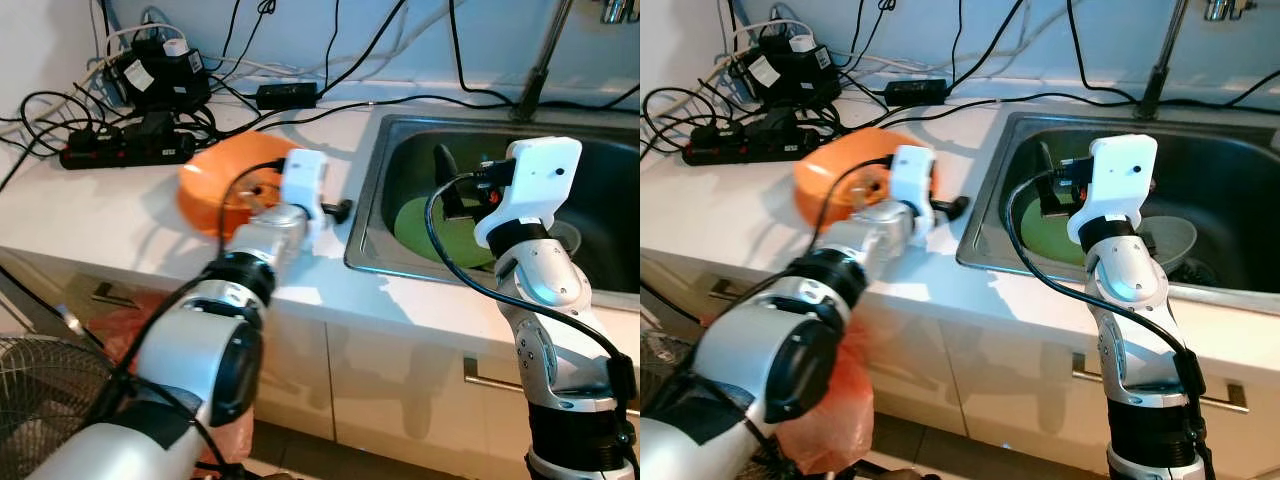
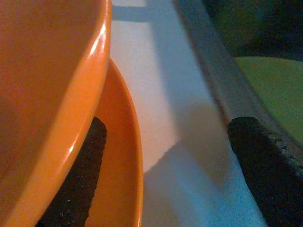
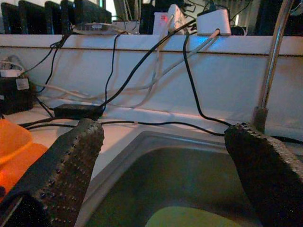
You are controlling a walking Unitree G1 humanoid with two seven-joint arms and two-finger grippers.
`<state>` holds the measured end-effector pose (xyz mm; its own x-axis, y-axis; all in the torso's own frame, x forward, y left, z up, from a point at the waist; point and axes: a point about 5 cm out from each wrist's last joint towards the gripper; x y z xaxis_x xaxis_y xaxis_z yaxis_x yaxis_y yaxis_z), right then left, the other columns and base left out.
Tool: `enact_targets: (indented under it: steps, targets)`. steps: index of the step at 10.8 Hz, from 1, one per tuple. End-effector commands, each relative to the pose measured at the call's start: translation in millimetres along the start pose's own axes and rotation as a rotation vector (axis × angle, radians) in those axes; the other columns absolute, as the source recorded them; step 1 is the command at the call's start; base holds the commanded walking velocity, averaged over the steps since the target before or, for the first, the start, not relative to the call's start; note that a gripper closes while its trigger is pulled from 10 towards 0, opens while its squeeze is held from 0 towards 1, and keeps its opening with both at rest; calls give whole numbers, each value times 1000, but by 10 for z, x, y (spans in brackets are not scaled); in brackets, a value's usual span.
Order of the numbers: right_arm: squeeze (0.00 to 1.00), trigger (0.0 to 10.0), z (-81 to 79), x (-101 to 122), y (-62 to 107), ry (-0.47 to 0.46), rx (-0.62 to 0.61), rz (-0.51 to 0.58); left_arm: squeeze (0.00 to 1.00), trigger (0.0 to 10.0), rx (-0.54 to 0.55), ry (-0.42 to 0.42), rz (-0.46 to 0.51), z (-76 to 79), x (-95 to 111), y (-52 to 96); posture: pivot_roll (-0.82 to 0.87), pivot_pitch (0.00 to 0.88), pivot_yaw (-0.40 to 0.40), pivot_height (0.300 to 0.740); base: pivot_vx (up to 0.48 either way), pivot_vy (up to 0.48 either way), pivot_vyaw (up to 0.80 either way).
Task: Kitchen organization
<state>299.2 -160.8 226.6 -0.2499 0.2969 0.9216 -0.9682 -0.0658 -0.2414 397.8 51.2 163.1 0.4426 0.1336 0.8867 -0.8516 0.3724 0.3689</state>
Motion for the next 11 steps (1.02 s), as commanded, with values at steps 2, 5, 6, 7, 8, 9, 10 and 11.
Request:
enact_targets:
  steps: [2, 5, 6, 7, 8, 9, 10, 11]
  targets:
    - [0, 10000, -8, 21, 22, 2, -8, -1, 0, 10000, -44, -10, -73, 121, -111, -25, -93, 4, 137, 740, 0, 0, 0]
    - [0, 10000, -9, 18, 36, 0, -15, -4, 0, 10000, -68, -19, -73, 200, -104, -33, -95, 5, 142, 740, 0, 0, 0]
    - [0, 10000, -10, 18, 38, 0, -16, -4, 0, 10000, -73, -21, -73, 218, -102, -35, -95, 5, 142, 740, 0, 0, 0]
    - [0, 10000, -10, 17, 38, -1, -17, -4, 0, 10000, -86, -26, -74, 262, -97, -39, -97, 7, 148, 740, 0, 0, 0]
    - [0, 10000, -12, 16, 35, -1, -18, -5, 0, 10000, -96, -28, -73, 300, -93, -42, -97, 7, 148, 740, 0, 0, 0]
    - [0, 10000, -13, 16, 36, -1, -18, -5, 0, 10000, -103, -29, -72, 325, -87, -43, -97, 7, 148, 740, 0, 0, 0]
    - [0, 10000, -15, 15, 34, -1, -18, -6, 0, 10000, -113, -29, -68, 362, -74, -45, -98, 8, 149, 740, 0, 0, 0]
    - [0, 10000, -15, 14, 35, -1, -19, -6, 0, 10000, -116, -30, -67, 376, -72, -46, -98, 8, 150, 740, 0, 0, 0]
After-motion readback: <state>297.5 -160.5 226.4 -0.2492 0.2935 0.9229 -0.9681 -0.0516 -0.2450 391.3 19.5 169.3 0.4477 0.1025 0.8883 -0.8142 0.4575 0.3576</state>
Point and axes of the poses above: a point about 5 cm out from each wrist's last joint towards the gripper, its own y axis pointing back from the gripper into the wrist, its own x axis along the axis of the wrist's last joint, z = x × y, and after that the axes turned 12 degrees about y, right-handed
